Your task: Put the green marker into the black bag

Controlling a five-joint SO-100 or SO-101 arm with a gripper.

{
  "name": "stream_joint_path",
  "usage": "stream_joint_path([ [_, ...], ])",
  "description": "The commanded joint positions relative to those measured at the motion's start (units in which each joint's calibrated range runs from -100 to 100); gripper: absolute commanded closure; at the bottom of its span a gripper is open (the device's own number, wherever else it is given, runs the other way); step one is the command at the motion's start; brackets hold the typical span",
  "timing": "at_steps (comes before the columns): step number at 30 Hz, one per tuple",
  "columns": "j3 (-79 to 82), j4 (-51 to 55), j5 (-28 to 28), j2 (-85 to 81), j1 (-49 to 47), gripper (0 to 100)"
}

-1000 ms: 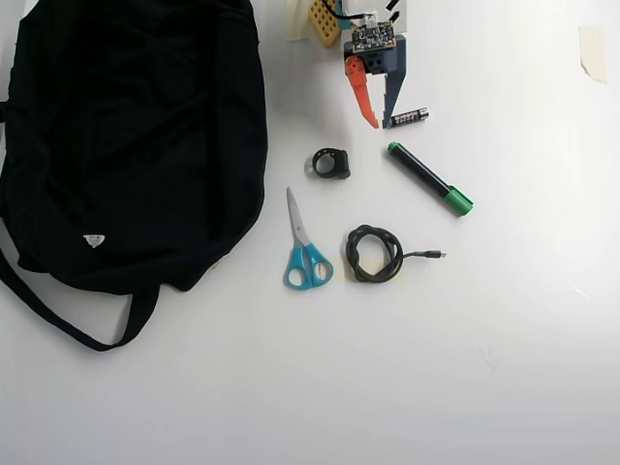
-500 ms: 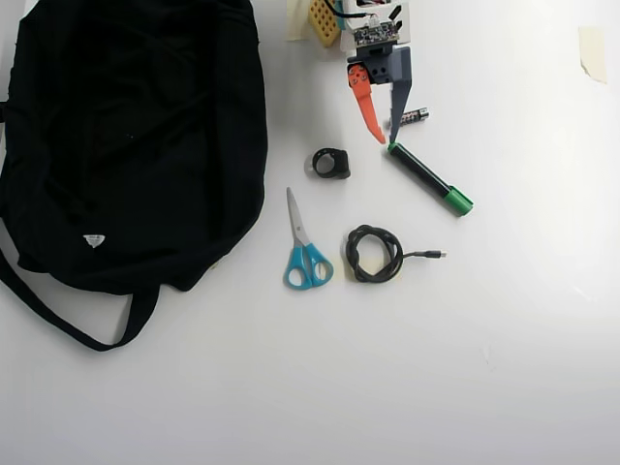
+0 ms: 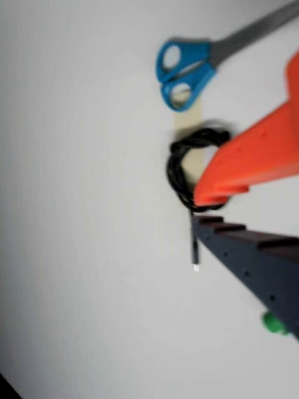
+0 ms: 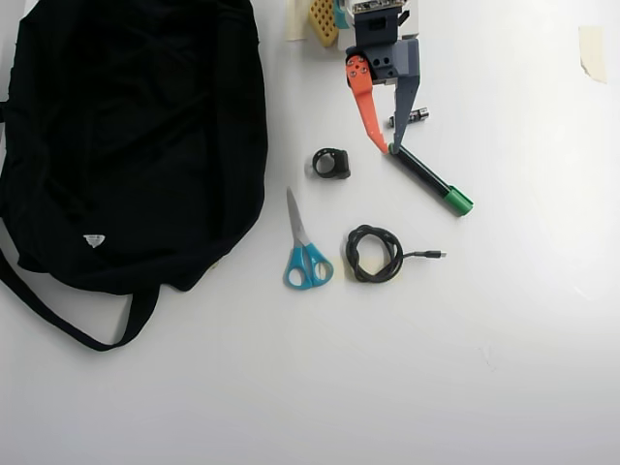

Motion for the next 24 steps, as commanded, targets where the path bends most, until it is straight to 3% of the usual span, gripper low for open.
stream_joint_path([
  [1, -9.32, -0.87, 0.23, 6.12, 0.34, 98],
  [16, -30.44, -0.87, 0.44, 23.3, 2.21, 98],
  [20, -36.19, -0.87, 5.32, 27.87, 2.06, 97],
  [24, -42.57, -0.87, 6.0, 32.68, 2.28, 97],
])
